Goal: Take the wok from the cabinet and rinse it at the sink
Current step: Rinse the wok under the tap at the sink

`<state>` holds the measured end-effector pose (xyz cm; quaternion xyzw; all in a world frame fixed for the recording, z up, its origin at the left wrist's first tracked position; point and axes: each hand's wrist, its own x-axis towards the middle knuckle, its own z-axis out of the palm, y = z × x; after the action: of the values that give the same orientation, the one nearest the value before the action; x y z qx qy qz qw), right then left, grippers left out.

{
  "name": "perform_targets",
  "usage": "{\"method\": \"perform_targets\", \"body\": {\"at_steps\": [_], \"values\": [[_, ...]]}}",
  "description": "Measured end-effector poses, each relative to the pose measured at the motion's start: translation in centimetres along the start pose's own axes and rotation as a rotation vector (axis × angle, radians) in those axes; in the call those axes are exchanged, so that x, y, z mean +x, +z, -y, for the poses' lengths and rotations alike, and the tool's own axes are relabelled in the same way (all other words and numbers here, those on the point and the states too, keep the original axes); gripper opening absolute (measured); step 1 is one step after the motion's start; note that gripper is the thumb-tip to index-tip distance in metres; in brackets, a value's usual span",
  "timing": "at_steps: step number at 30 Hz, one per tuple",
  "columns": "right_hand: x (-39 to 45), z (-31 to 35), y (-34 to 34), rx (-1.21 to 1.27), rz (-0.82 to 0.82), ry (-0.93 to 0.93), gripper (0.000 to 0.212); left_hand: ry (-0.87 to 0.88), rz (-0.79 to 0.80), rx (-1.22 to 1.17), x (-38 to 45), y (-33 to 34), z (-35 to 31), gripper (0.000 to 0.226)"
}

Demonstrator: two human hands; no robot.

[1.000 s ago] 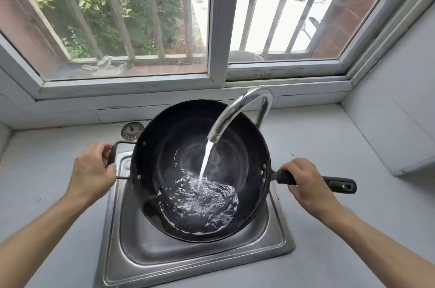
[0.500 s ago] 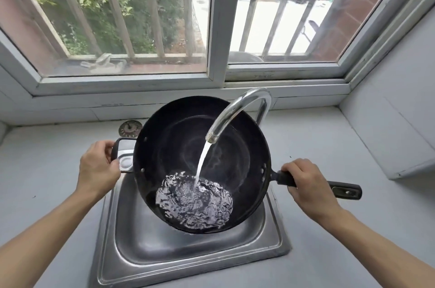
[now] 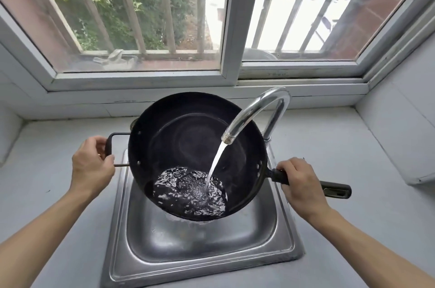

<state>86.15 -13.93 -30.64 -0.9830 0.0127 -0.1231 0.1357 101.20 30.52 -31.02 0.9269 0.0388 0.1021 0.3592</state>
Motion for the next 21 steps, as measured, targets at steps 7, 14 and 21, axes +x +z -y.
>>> {"method": "perform_targets", "body": {"at_steps": [7, 14, 21], "values": [[1.1, 0.9, 1.1, 0.004, -0.040, -0.007, 0.038, -0.012, -0.052, -0.012, 0.7, -0.7, 0.6, 0.033], [2.1, 1.6, 1.7, -0.004, -0.096, -0.012, 0.039, -0.004, -0.096, -0.043, 1.3, -1.3, 1.1, 0.035], [3.0, 2.1, 2.1, 0.020, -0.068, -0.043, 0.045, -0.016, -0.091, -0.030, 1.5, -2.4, 1.9, 0.035]]}}
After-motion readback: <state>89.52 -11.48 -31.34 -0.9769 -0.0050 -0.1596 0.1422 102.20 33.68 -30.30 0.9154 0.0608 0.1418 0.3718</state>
